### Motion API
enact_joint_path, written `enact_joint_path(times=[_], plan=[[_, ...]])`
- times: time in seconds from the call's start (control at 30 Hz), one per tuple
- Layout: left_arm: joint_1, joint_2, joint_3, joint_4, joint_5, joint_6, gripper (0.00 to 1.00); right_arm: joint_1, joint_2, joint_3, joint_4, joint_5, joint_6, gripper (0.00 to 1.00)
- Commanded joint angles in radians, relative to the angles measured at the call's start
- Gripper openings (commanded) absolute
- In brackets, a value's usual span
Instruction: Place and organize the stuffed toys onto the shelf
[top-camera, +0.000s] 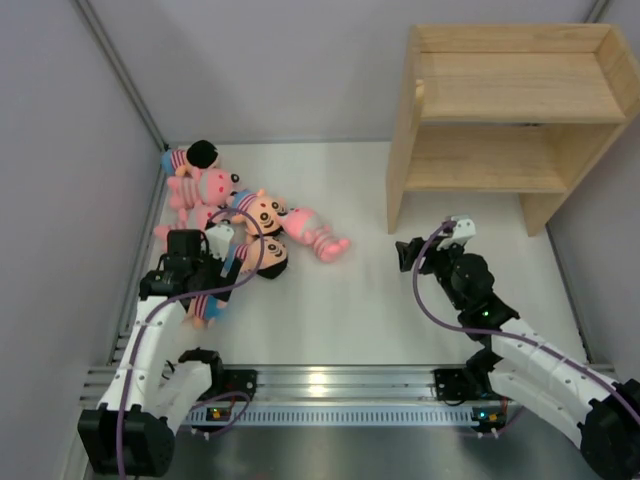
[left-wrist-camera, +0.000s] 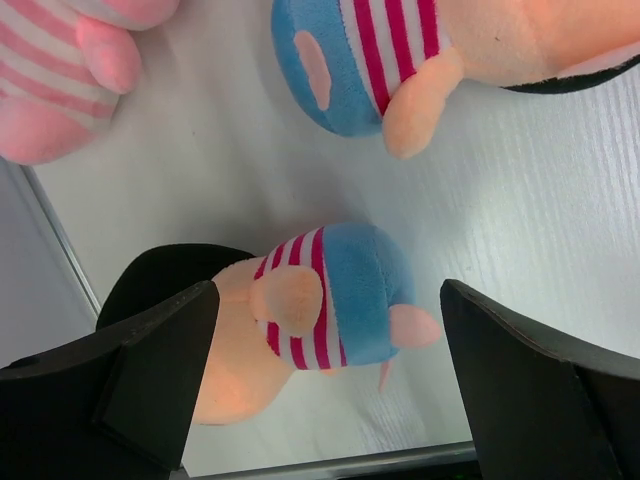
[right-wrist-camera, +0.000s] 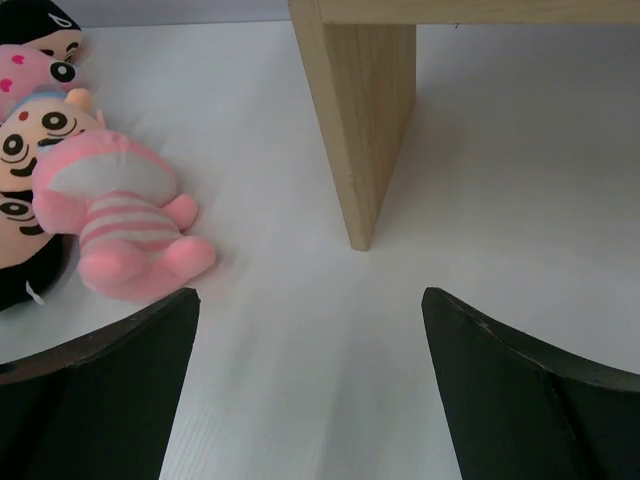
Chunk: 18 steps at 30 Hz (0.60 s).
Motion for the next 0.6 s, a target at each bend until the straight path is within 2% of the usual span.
enact_joint_path(times=[0.0,0.2,0.3,0.57], plan=[[0.004,-0.014,0.040,0.006,-0.006,-0.032,0.99,-0.004,-0.032,0.069,-0.009,-0.007,-0.012,0.93],[0.000,0.040,0.109,0.002,0.023,0.070,0.99,-0.004,-0.066,0.125,-0.067,-0.046,-0.037,0.94],[-0.005,0.161,0.200,0.002,0.032,0.087,0.99,-0.004,-0.080,0.150,-0.081,-0.066,-0.047,0.94],[-0.010,0.457,0.346,0.005,0.267,0.216,0.96,-0.006,-0.066,0.207,-0.109,-0.156,-0.072,0.93]])
